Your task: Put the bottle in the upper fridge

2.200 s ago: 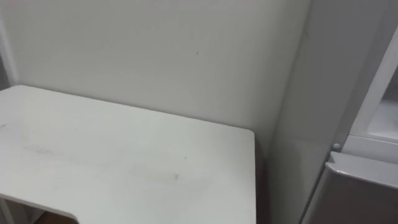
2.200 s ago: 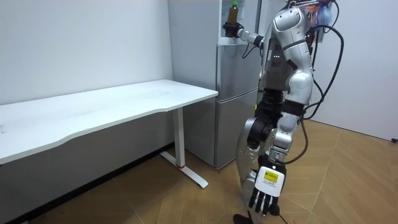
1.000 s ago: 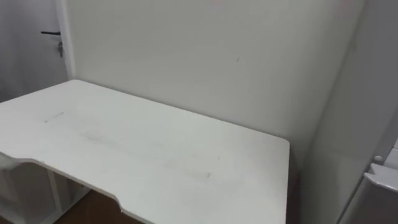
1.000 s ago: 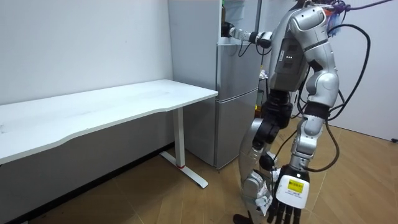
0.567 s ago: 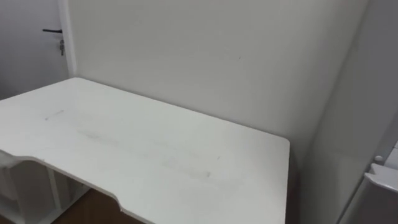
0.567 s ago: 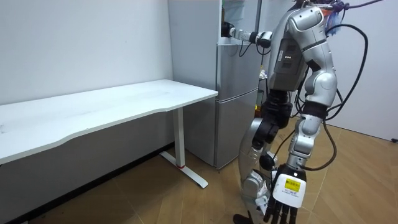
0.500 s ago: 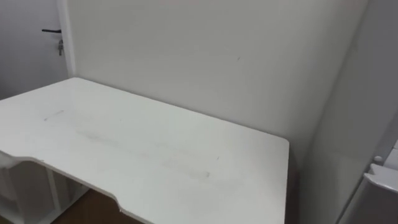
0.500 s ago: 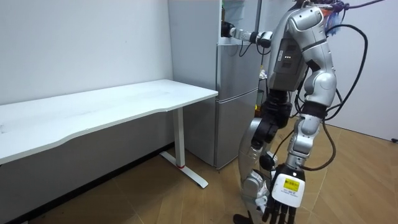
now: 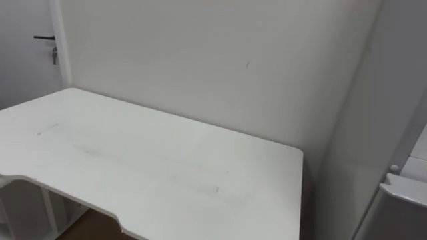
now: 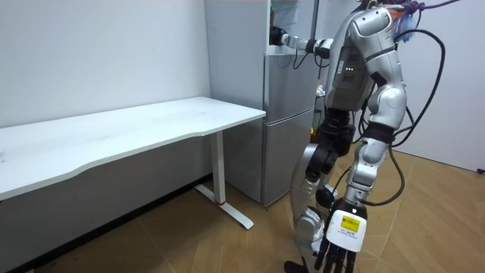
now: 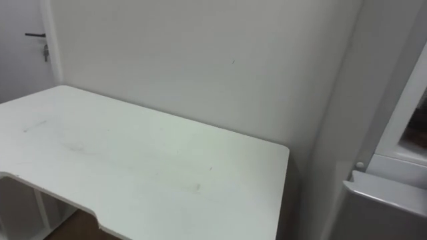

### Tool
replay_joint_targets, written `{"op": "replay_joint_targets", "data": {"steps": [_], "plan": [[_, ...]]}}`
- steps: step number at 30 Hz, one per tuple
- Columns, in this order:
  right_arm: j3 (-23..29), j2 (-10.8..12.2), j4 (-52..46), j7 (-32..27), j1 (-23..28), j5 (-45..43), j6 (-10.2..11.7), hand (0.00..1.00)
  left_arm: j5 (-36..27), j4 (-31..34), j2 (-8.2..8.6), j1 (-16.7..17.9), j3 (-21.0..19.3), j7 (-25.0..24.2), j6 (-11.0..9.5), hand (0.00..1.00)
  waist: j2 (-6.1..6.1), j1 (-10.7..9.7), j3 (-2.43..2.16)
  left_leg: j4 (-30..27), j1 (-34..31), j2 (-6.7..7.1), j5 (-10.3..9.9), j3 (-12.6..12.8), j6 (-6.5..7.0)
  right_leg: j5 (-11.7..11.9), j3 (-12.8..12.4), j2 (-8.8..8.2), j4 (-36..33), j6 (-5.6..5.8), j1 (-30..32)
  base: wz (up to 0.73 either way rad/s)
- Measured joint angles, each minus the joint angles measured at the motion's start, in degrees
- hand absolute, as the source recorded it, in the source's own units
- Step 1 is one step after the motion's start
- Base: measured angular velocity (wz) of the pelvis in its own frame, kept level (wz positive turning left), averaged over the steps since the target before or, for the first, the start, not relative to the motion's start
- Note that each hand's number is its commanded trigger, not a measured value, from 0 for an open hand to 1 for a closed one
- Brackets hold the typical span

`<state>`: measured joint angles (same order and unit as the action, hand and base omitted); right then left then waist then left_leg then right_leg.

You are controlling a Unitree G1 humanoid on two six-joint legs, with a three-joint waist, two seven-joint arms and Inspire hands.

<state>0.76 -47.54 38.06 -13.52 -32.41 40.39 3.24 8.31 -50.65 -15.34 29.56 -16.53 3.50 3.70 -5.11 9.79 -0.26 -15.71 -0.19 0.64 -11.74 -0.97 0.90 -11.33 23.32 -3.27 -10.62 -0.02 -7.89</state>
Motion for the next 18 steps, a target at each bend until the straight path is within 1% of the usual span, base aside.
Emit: {"op": "replay_joint_targets", "data": {"steps": [4, 8, 11, 14, 16, 18], "plan": [[0.1, -0.1, 0.2, 1.2, 0.0, -0.7, 0.9, 0.00, 0.0, -0.1, 0.01, 0.0, 1.0, 0.1, 0.1, 0.00, 0.38, -0.1, -0.01, 0.0, 0.0, 0.00, 0.0, 0.0, 0.01, 0.0, 0.1, -0.03, 0.0, 0.02, 0.0, 0.00], [0.4, -0.4, 0.9, 2.3, 0.0, -0.1, 1.0, 0.00, 0.0, -0.9, -0.01, 0.0, 1.0, -0.2, 0.0, 0.00, 0.20, -0.3, 0.00, 0.0, -0.1, 0.06, 0.0, -0.1, 0.01, 0.0, 0.6, -0.12, 0.0, 0.03, -0.1, 0.02], [0.5, -0.4, 1.0, 2.3, 0.1, 0.1, 1.0, 0.00, -0.6, -1.2, -0.09, 0.2, 0.9, -0.2, 0.0, 0.00, -0.24, -1.0, -0.05, 0.1, -0.3, 0.15, 0.0, -0.5, 0.06, 0.0, 0.9, -0.46, 0.1, 0.12, -0.1, 0.08], [0.6, -0.4, 0.9, 2.3, 0.2, 0.8, 0.9, 0.00, -1.0, -1.1, -0.33, 0.2, 0.9, -0.2, -0.1, 0.00, -0.86, -1.9, -0.12, 0.0, -0.7, 0.62, 0.1, -1.1, 0.10, -0.1, 1.7, -0.54, 1.0, 0.24, -0.3, 0.10], [1.3, -0.4, 0.6, 2.2, 1.1, 1.7, 0.9, 0.00, -1.4, -0.9, -0.45, 0.2, 0.9, -0.2, -0.2, 0.00, -1.26, -2.5, -0.43, 0.0, -0.8, 0.94, 0.1, -1.5, 0.14, -0.2, 1.9, -0.46, 1.0, 0.45, -0.4, 0.10], [2.9, -0.4, -0.9, 2.0, 2.9, 2.1, 0.8, 0.00, -1.5, -0.7, -0.45, 0.2, 0.9, -0.1, -0.3, 0.00, -1.53, -3.1, -0.50, 0.0, -0.6, 1.08, 0.1, -1.6, 0.24, -0.2, 2.5, -0.62, 1.0, 0.66, -0.9, 0.15]]}}
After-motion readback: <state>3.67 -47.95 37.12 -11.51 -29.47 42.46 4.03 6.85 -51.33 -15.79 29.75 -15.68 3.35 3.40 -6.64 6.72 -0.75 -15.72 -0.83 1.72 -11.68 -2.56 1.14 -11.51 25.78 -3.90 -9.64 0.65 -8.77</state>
